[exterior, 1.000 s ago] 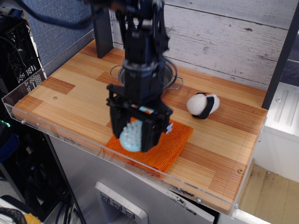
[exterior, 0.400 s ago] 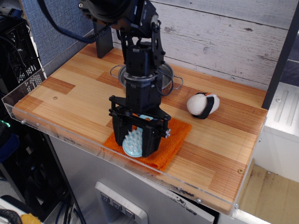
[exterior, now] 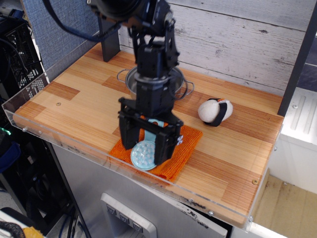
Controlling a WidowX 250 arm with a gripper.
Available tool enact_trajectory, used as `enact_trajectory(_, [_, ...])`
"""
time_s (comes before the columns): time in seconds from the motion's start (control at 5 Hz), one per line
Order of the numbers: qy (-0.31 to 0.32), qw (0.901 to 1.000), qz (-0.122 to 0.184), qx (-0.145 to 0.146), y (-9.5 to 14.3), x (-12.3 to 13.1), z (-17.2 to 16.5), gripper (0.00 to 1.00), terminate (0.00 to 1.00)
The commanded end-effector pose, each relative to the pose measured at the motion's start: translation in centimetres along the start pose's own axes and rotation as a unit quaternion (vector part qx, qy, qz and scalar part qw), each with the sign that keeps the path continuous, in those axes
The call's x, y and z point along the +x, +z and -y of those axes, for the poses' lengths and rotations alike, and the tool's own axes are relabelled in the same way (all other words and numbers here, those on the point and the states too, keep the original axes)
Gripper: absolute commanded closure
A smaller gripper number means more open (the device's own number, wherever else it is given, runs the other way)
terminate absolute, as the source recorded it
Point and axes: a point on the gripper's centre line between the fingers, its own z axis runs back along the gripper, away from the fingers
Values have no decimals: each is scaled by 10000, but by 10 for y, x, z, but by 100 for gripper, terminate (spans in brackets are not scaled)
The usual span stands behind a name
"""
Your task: Pick up blue brush, move right, place on top of orange cloth
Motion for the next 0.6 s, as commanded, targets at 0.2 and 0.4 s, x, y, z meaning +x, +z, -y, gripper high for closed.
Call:
enact_trajectory(0.2, [601, 9774, 1918, 660, 142, -44, -43, 0, 0])
enact_trajectory(0.4, [733, 9792, 1812, 553, 152, -23, -75, 0, 0])
